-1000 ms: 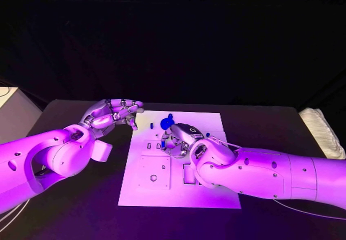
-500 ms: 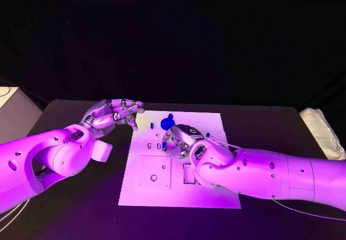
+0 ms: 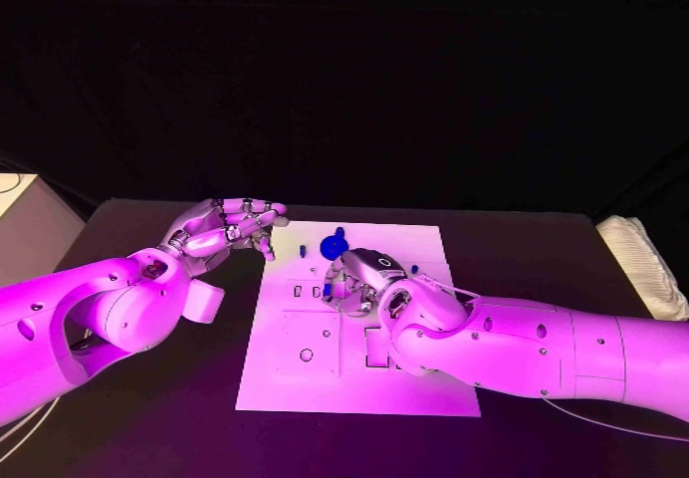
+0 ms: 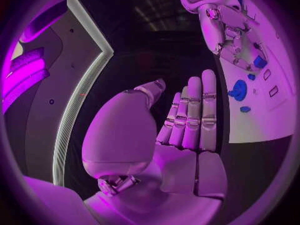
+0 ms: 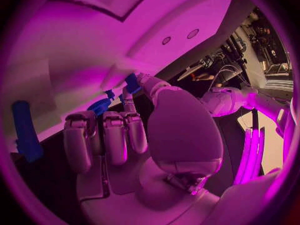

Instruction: Assemble the parts on the task board

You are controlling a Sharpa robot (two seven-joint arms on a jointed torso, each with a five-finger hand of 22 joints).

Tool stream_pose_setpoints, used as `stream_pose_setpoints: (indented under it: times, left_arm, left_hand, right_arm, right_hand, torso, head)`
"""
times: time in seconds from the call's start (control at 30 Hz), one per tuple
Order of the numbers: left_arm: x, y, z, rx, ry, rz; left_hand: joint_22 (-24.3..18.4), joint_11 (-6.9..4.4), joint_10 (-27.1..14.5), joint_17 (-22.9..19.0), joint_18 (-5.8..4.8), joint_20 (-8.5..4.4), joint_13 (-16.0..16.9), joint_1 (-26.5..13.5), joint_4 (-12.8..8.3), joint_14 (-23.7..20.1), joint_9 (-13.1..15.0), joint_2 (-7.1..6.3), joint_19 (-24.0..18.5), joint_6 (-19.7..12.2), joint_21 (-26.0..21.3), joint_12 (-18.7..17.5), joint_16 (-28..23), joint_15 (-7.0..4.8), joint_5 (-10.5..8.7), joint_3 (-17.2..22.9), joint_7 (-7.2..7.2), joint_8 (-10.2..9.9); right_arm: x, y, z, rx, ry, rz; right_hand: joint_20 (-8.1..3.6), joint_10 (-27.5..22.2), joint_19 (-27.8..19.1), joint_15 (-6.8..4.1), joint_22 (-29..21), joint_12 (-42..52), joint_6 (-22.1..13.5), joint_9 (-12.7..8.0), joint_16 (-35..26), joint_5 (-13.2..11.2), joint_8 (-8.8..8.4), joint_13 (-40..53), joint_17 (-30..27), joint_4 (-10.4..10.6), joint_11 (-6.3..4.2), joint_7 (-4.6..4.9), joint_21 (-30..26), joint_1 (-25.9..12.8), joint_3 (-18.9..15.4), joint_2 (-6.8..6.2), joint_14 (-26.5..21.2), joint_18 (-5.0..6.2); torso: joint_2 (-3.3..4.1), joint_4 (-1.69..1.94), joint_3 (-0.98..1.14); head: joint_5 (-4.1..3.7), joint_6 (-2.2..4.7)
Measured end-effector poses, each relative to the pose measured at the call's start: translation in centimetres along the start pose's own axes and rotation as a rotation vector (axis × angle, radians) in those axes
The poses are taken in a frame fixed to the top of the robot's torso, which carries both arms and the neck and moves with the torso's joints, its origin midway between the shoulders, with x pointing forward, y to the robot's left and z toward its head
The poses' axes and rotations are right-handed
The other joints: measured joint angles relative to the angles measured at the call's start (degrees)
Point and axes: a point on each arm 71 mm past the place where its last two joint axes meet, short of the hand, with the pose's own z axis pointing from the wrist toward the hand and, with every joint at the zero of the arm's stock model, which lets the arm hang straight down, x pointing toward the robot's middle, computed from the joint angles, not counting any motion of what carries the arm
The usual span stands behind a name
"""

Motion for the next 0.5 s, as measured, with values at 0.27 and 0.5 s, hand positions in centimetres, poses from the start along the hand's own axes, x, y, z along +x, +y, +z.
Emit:
stream_pose_setpoints:
  times: [0.27,0.5]
  left_arm:
    - [0.01,0.01,-0.01,-0.001,0.001,0.000]
    - [-0.01,0.03,0.03,-0.002,0.002,0.000]
  left_hand:
    - [0.0,0.00,0.0,0.0,0.00,0.00,0.0,0.0,0.0,0.0,0.0,0.00,0.0,0.0,0.0,0.0,0.0,0.00,0.00,0.0,0.00,0.0]
    - [0.0,0.00,0.0,0.0,0.00,0.00,0.0,0.0,0.0,0.0,0.0,0.00,0.0,0.0,0.0,0.0,0.0,0.00,0.00,0.0,0.00,0.0]
  right_arm:
    - [0.05,-0.09,0.03,0.001,0.001,0.000]
    - [0.06,-0.07,0.04,-0.005,0.001,0.002]
  right_hand:
    - [0.00,0.2,0.0,0.00,0.0,-0.7,-1.3,-0.3,0.0,-0.7,-0.41,0.0,0.0,0.4,0.20,0.26,-0.2,-0.3,-1.3,-0.28,0.0,0.00]
    - [0.35,0.2,-0.1,0.43,0.0,-1.8,-3.1,-0.9,0.0,-1.2,-1.33,0.0,0.0,0.6,0.84,0.85,-0.5,-0.3,-3.0,-0.28,0.0,0.00]
  torso:
    - [0.01,-0.05,-0.01]
    - [0.02,-0.03,-0.01]
  head:
    - [-0.07,-0.03]
    - [-0.18,-0.13]
